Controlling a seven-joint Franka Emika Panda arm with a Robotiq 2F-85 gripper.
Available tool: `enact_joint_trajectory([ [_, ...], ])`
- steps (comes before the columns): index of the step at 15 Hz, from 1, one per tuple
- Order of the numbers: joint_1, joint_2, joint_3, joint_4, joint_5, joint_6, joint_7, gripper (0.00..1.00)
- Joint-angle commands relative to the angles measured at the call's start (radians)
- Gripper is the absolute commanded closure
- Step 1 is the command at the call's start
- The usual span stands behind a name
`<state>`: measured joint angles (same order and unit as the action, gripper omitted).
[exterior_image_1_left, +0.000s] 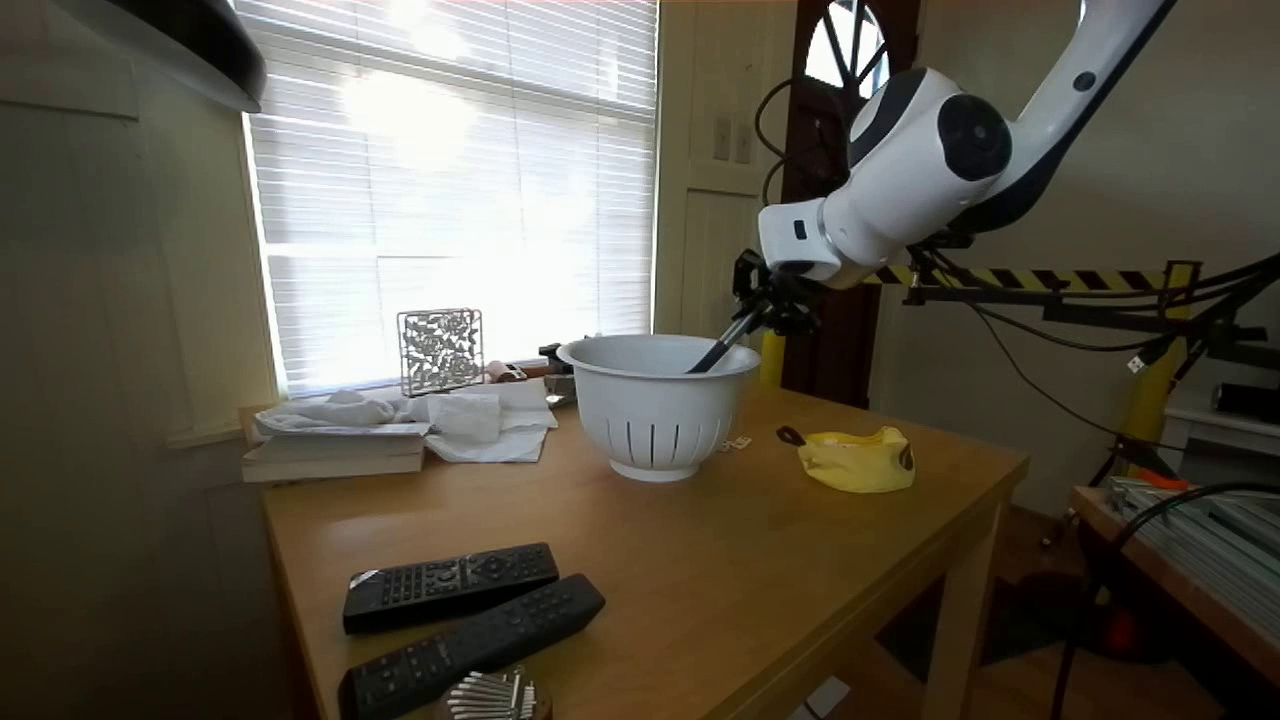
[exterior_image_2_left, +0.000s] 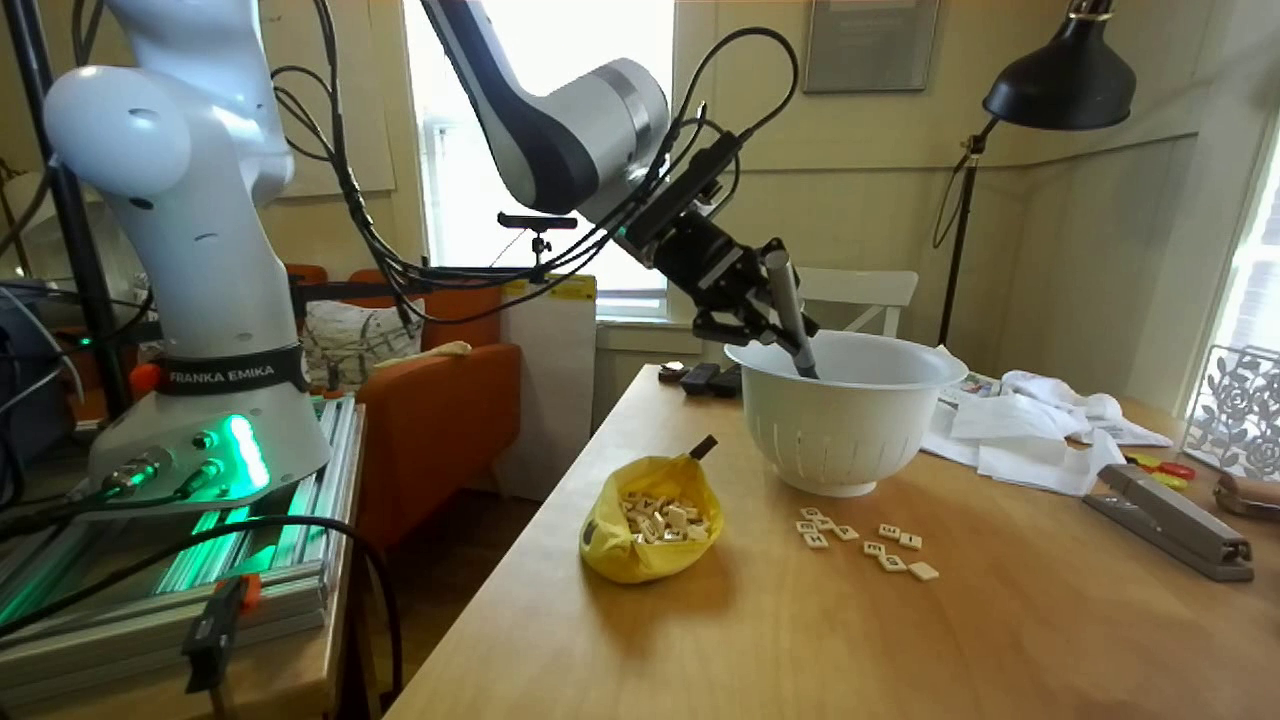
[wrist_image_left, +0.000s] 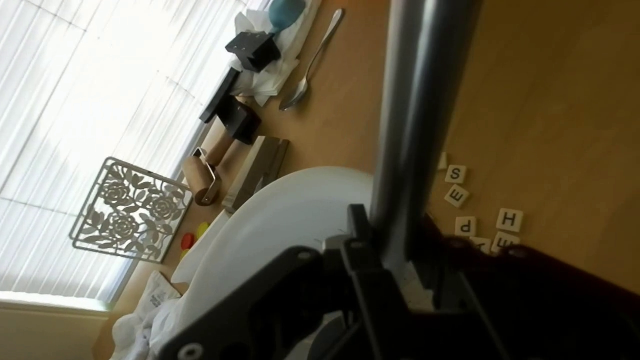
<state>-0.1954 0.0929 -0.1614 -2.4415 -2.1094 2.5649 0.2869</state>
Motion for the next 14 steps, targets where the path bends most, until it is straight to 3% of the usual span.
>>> enact_joint_trajectory([
  [1,-0.01,-0.012,-0.01,0.01,0.035,-0.01,-0.063,0.94],
  [3,-0.006,-0.012,-0.01,0.026,-0.016,-0.06,-0.028,0.94],
  [6,-0.006,-0.01,-0.006,0.059,0.067,-0.076,0.003,0.94],
  [8,-0.008,-0.006,-0.007,0.1,0.2,-0.063,0.007,0.94],
  [14,-0.045,0.008,-0.037,0.205,0.708,-0.016,-0.206,0.94],
])
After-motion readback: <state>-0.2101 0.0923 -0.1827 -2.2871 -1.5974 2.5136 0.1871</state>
